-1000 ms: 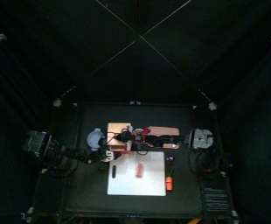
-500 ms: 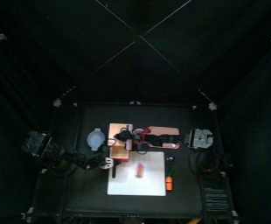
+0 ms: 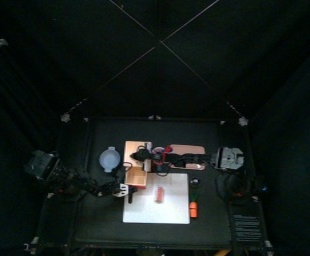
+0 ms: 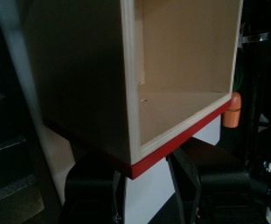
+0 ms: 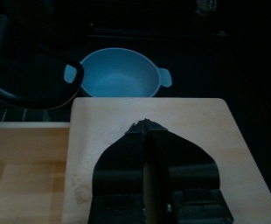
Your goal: Open drawer
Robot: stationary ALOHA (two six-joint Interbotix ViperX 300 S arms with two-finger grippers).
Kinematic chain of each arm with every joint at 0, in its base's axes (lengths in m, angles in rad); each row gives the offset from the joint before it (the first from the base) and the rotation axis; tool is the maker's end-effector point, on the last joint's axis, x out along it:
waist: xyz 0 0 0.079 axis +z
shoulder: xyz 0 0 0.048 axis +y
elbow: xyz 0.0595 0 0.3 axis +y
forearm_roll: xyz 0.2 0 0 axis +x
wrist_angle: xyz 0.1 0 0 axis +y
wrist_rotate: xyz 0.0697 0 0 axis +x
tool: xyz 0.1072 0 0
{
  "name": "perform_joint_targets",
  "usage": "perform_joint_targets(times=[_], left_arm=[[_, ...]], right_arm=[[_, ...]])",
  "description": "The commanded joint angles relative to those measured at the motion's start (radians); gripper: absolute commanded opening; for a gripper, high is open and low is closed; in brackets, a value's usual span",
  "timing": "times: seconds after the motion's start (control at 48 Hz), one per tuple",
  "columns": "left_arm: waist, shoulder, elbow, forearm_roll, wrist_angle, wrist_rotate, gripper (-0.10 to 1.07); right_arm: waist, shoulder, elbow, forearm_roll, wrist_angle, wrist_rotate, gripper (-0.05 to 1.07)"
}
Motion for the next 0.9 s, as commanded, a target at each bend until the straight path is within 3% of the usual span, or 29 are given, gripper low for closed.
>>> perform_joint_targets(times=[0.0, 0.521, 0.875], left_arm=[[-0.006, -0.002, -0.017, 0.011, -0.005, 0.011, 0.68], [0.026, -0.018, -0.021, 0.061, -0.002, 0.008, 0.95], [0.026, -0.201, 0.055, 0.141, 0.127, 0.015, 0.95]], right_arm=[[-0.011, -0.017, -0.021, 0.002, -0.002, -0.002, 0.05], [-0.005, -0.017, -0.025, 0.002, -0.002, -0.002, 0.05], [-0.002, -0.017, -0.035, 0.002, 0.0, -0.003, 0.05]])
